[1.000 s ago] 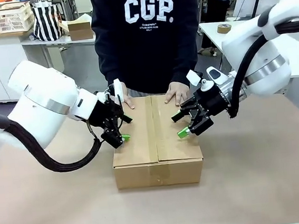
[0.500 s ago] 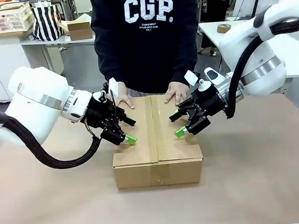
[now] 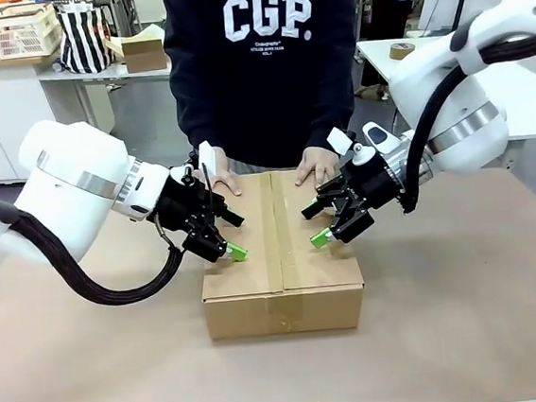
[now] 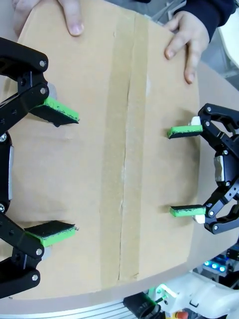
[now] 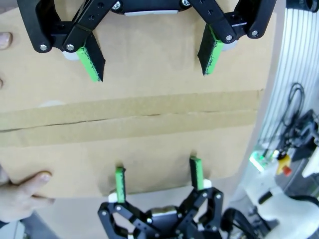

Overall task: Pack the gift set into the box.
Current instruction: Press and hold the closed box until the human finishes sealing it.

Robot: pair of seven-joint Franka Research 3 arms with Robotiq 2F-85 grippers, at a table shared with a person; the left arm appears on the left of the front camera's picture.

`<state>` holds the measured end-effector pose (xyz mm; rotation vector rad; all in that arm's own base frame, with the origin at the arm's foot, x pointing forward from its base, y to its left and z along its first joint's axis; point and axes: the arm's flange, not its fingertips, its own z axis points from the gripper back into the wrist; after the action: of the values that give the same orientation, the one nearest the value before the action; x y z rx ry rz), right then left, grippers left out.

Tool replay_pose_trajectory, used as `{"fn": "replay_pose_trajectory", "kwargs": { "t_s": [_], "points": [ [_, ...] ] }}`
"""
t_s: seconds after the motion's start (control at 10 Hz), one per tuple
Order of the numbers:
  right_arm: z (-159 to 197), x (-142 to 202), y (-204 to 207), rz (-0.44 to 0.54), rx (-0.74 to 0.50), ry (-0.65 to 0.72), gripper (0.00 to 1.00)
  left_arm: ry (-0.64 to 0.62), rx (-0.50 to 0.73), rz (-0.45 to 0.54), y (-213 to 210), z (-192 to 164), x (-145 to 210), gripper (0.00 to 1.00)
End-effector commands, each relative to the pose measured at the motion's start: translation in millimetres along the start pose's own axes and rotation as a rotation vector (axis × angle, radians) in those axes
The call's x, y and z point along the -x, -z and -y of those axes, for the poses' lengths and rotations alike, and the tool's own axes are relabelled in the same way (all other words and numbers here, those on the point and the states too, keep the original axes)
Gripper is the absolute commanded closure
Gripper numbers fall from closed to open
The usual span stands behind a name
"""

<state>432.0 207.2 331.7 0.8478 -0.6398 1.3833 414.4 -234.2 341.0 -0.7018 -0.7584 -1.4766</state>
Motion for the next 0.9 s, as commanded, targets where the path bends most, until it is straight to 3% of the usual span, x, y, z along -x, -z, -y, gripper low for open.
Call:
{"fn": "replay_pose_trajectory", "kwargs": {
  "t_s": [0.0,0.4,0.5,0.8],
  "points": [
    [0.6,8.1,10.0,-0.136,0.061,-0.003,0.0,0.013,-0.021,-0.017,6.8,2.3,10.3,0.0],
    [0.0,16.6,5.6,-0.128,0.0,-0.059,0.0,0.0,-0.014,0.005,1.1,0.7,8.9,0.0],
    [-0.8,-6.7,4.6,-0.076,0.023,-0.056,0.0,-0.013,0.004,0.007,1.8,-2.0,10.1,0.0],
    [-0.8,-6.7,4.6,-0.076,0.023,-0.056,0.0,0.001,-0.005,-0.002,-0.9,-0.5,-0.3,0.0]
  ]
}}
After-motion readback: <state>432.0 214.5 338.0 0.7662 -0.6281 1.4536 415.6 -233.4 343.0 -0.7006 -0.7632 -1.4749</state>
